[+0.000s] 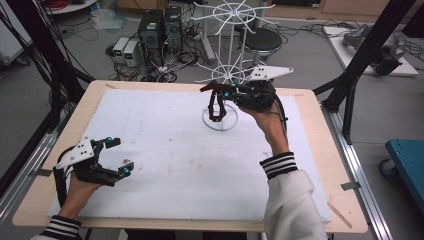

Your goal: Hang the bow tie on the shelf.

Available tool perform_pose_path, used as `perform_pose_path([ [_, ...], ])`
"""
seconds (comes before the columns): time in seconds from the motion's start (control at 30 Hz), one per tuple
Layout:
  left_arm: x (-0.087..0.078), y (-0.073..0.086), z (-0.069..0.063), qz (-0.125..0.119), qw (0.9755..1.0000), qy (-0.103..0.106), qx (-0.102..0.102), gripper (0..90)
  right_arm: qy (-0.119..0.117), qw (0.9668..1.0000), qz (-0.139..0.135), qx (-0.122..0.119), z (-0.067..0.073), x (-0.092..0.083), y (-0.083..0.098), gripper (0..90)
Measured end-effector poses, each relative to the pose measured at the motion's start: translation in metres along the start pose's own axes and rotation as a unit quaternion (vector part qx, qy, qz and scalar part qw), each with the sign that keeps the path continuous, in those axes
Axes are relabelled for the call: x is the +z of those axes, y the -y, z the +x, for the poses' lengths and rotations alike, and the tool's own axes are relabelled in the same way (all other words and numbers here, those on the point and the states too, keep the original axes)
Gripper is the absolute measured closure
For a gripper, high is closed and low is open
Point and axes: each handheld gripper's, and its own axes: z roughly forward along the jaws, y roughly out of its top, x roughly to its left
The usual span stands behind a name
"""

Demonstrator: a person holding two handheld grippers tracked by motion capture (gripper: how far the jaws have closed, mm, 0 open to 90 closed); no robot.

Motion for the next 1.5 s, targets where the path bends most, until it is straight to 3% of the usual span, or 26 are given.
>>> perform_pose_path([
  [0.37,-0.002,0.001,0.001,-0.001,1.0,0.0,0.0,1.7,-0.023,0.9997,0.002,-0.003,0.002,0.005,-0.005,78.9],
  [0.67,-0.003,0.001,0.002,0.0,1.0,-0.001,0.0,1.7,-0.012,0.9997,0.017,0.009,-0.005,0.011,-0.005,78.8],
  [0.83,-0.002,0.002,0.002,0.001,1.0,-0.001,0.001,1.7,-0.018,0.9992,0.03,0.021,-0.008,0.013,-0.002,78.8],
  [1.03,-0.002,0.002,0.002,0.001,1.0,-0.001,-0.001,1.7,-0.008,0.9988,0.042,0.024,-0.011,0.016,0.0,78.2],
  [1.5,-0.002,0.002,0.002,-0.002,1.0,-0.004,0.001,1.7,0.026,0.9989,0.033,0.022,-0.012,0.009,-0.001,70.3],
])
